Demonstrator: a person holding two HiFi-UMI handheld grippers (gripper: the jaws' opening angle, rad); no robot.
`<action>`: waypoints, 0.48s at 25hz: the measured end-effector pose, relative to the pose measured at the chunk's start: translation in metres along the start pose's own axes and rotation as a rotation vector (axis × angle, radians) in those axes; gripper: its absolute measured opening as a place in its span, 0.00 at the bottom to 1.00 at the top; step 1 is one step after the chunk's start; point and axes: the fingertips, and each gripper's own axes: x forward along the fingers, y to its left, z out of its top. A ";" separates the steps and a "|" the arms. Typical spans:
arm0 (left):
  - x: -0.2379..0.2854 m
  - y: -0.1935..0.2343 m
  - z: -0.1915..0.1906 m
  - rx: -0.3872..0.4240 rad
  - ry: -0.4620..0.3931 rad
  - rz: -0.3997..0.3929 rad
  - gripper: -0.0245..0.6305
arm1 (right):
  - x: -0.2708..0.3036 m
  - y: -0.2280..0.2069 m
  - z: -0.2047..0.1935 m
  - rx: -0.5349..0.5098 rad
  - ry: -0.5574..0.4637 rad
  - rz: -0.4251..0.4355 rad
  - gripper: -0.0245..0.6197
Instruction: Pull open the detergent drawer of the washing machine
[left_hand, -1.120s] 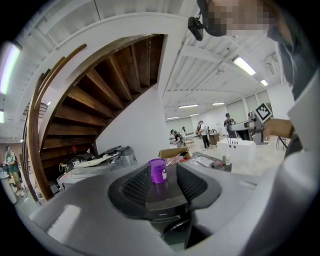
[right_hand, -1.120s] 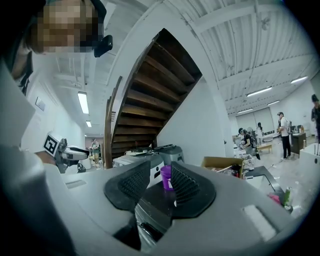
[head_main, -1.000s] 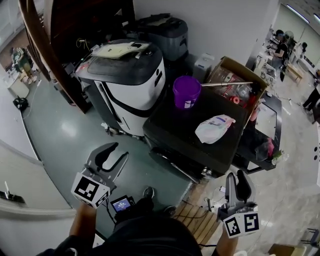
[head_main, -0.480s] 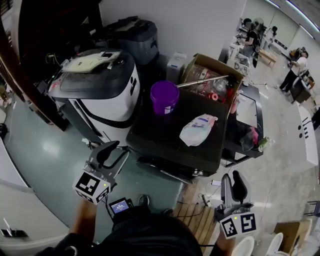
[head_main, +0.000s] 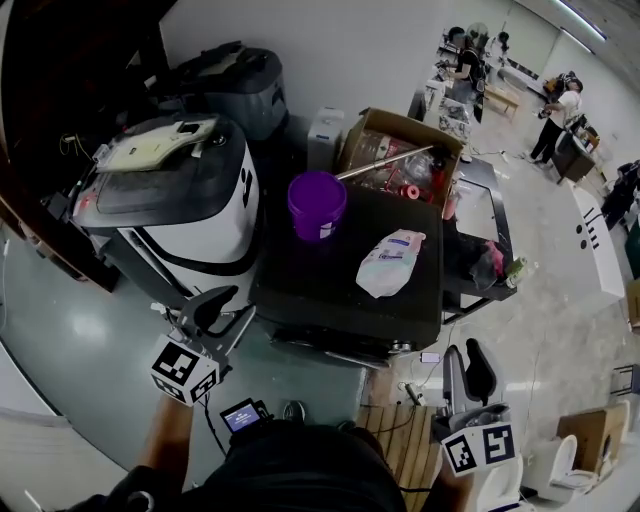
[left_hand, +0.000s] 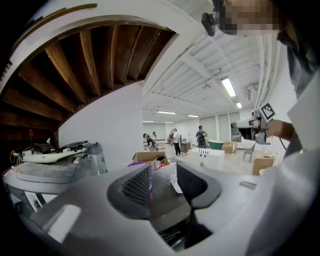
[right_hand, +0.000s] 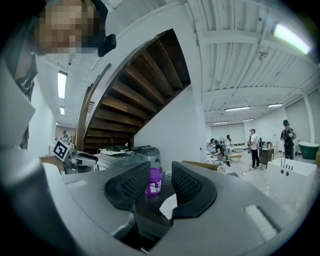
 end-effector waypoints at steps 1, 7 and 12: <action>0.001 0.003 -0.003 -0.002 0.000 -0.009 0.37 | 0.001 0.004 0.000 -0.003 0.000 -0.007 0.22; 0.012 0.016 -0.027 -0.049 0.012 -0.053 0.37 | 0.002 0.015 -0.003 -0.025 0.029 -0.038 0.22; 0.020 0.020 -0.041 -0.099 0.014 -0.057 0.37 | 0.013 0.010 -0.002 -0.038 0.047 -0.043 0.22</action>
